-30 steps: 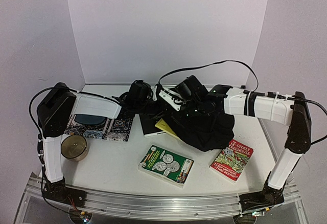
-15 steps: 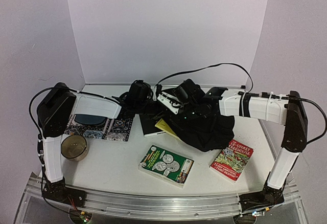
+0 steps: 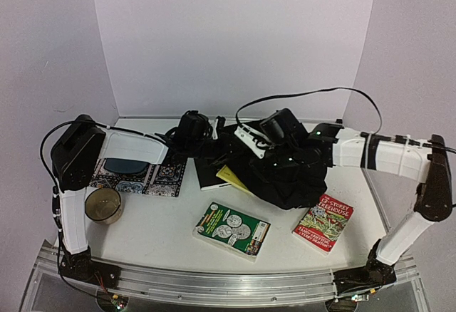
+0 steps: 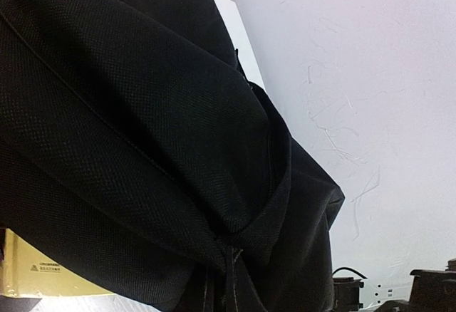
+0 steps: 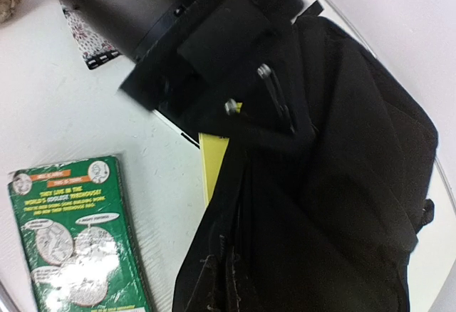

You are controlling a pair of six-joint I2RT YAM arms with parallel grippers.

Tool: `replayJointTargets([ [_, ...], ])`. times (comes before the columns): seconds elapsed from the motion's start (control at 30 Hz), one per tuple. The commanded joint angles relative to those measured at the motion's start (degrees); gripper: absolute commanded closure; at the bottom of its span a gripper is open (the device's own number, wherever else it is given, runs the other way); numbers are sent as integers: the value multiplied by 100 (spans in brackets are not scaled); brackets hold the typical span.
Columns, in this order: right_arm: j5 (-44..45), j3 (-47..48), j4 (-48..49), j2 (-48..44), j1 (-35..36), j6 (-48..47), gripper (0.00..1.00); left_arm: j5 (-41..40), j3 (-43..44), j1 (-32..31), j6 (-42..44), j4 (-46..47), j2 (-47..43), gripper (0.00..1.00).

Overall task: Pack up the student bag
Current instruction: Unzip the largest pocket of the student bag, then hold the largest pocket of the student bag.

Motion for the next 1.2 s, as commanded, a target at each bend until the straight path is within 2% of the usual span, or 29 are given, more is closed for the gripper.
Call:
replayJointTargets([
  [0.0,-263,-577,-53,-869,18,342,100,80,-3,393,296,297,67,100],
  [0.2,-230,-1492,-55,-1772,20,712,100,347,161,811,666,224,424,100],
  [0.33,-337,-1879,-62,-2301,20,1094,100,566,582,1045,1075,63,855,99],
  [0.43,-653,-1914,207,-2350,23,1192,100,606,1178,1104,1479,-348,1174,93],
  [0.53,-949,-1850,894,-2078,25,1258,100,573,1597,1106,1639,-921,1189,80],
  [0.7,-1210,-1413,1764,-1180,29,1191,100,367,912,1097,1130,-926,201,40],
  [0.8,-1195,-1045,2006,-672,27,1065,100,227,255,1057,691,-899,-383,26],
  [0.97,-1214,-567,2107,-191,30,918,100,200,-612,765,90,-666,-1088,21],
  [1.17,-1412,-271,2188,63,47,701,100,297,-780,379,-241,-544,-1090,22],
])
